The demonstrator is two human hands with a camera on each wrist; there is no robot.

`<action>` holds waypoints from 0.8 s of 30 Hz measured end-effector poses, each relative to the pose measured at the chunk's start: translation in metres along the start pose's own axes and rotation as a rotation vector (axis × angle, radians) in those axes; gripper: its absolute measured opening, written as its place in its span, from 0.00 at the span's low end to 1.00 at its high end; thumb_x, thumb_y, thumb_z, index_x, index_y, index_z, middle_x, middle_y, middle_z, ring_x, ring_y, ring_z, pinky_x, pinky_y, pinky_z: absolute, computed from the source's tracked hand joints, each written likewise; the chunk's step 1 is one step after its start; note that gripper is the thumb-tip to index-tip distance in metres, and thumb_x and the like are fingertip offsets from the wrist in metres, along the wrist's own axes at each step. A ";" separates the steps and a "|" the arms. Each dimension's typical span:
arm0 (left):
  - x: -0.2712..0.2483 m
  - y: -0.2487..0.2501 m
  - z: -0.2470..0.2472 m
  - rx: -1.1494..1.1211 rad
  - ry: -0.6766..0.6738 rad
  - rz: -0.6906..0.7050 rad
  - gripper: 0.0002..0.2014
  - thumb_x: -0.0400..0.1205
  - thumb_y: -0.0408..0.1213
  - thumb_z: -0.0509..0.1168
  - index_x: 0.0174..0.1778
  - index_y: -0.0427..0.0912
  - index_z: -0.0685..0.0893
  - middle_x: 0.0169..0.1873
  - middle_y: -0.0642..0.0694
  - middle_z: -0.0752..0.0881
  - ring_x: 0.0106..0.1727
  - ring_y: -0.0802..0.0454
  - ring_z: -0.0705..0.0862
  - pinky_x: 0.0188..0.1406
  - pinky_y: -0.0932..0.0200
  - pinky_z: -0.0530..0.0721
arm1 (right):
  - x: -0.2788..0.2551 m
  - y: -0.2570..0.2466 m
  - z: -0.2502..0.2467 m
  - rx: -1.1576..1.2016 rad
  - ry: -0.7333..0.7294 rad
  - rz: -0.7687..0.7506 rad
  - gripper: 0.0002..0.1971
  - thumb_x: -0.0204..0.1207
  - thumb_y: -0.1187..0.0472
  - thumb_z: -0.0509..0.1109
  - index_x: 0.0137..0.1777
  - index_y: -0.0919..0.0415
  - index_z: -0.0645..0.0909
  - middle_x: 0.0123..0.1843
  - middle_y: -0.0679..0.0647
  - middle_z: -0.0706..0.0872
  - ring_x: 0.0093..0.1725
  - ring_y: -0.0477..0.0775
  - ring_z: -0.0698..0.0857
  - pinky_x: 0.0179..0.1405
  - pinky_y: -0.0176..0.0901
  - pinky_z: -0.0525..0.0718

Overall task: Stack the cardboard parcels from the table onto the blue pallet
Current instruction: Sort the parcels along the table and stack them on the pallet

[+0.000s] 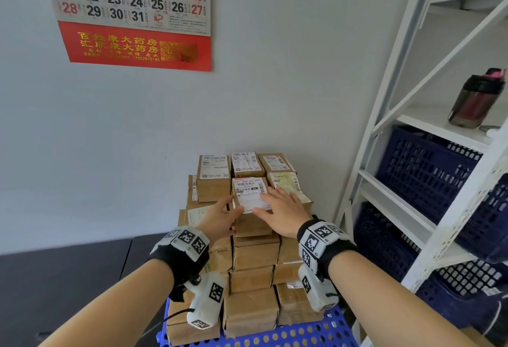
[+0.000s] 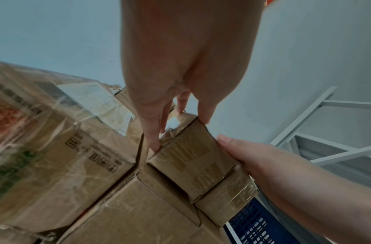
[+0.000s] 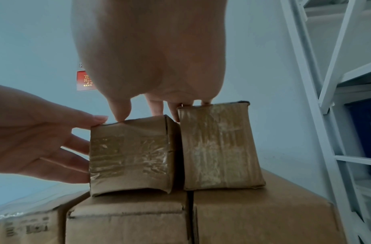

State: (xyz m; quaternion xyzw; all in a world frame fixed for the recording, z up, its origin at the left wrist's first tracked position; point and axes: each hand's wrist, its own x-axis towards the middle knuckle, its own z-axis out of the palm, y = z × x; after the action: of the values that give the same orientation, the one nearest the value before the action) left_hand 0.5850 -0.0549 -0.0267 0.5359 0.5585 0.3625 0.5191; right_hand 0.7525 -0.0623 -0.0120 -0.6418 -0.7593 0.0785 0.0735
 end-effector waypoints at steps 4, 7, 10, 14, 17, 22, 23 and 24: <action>0.002 0.002 0.003 -0.012 0.004 0.010 0.27 0.83 0.39 0.64 0.78 0.48 0.65 0.48 0.46 0.83 0.47 0.52 0.83 0.48 0.52 0.85 | 0.000 0.001 -0.001 -0.010 -0.006 -0.009 0.31 0.83 0.40 0.50 0.83 0.52 0.56 0.86 0.52 0.52 0.85 0.52 0.45 0.82 0.56 0.42; 0.003 0.003 0.003 -0.013 0.013 0.001 0.27 0.83 0.39 0.64 0.78 0.47 0.65 0.53 0.43 0.81 0.54 0.48 0.81 0.55 0.49 0.85 | 0.000 0.001 -0.001 -0.006 0.000 -0.018 0.29 0.84 0.43 0.52 0.83 0.52 0.56 0.86 0.52 0.53 0.85 0.52 0.46 0.82 0.55 0.42; 0.001 0.005 -0.001 0.021 0.037 0.013 0.27 0.82 0.41 0.64 0.78 0.46 0.66 0.53 0.44 0.81 0.54 0.47 0.82 0.51 0.52 0.85 | 0.001 -0.003 -0.004 0.035 -0.012 -0.011 0.29 0.84 0.43 0.52 0.82 0.53 0.58 0.85 0.52 0.55 0.85 0.53 0.48 0.82 0.57 0.43; -0.005 0.007 -0.020 0.009 0.054 0.011 0.26 0.84 0.42 0.61 0.79 0.47 0.65 0.67 0.42 0.77 0.61 0.46 0.79 0.61 0.51 0.81 | 0.007 -0.019 -0.014 0.151 0.010 -0.019 0.28 0.85 0.47 0.53 0.82 0.57 0.59 0.84 0.53 0.59 0.83 0.54 0.56 0.82 0.56 0.50; -0.011 0.005 -0.051 -0.025 0.064 0.014 0.26 0.84 0.41 0.60 0.79 0.48 0.64 0.70 0.41 0.75 0.67 0.43 0.77 0.63 0.51 0.78 | 0.011 -0.046 -0.017 0.223 -0.016 -0.067 0.28 0.85 0.48 0.54 0.82 0.58 0.59 0.85 0.53 0.57 0.83 0.54 0.58 0.81 0.50 0.57; -0.032 -0.017 -0.126 -0.063 0.126 0.018 0.22 0.84 0.38 0.61 0.76 0.45 0.69 0.52 0.43 0.80 0.52 0.47 0.80 0.50 0.54 0.79 | 0.020 -0.121 -0.004 0.357 -0.061 -0.100 0.28 0.84 0.49 0.58 0.82 0.59 0.60 0.82 0.55 0.64 0.80 0.56 0.65 0.77 0.49 0.64; -0.038 -0.024 -0.145 -0.062 0.138 0.013 0.22 0.85 0.37 0.60 0.76 0.44 0.69 0.53 0.41 0.79 0.53 0.46 0.80 0.52 0.53 0.79 | 0.024 -0.140 0.001 0.383 -0.067 -0.103 0.28 0.84 0.49 0.58 0.81 0.59 0.61 0.81 0.56 0.66 0.79 0.56 0.66 0.77 0.49 0.65; -0.044 -0.031 -0.165 -0.049 0.147 0.004 0.22 0.85 0.37 0.60 0.76 0.44 0.70 0.56 0.41 0.78 0.56 0.45 0.79 0.55 0.51 0.78 | 0.028 -0.160 0.008 0.407 -0.073 -0.107 0.28 0.84 0.50 0.59 0.81 0.60 0.62 0.81 0.56 0.67 0.79 0.56 0.67 0.77 0.49 0.66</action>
State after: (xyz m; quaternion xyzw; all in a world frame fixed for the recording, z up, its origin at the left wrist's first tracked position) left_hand 0.4132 -0.0774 -0.0155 0.4962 0.5850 0.4152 0.4890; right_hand 0.5921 -0.0611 0.0145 -0.5693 -0.7629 0.2494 0.1779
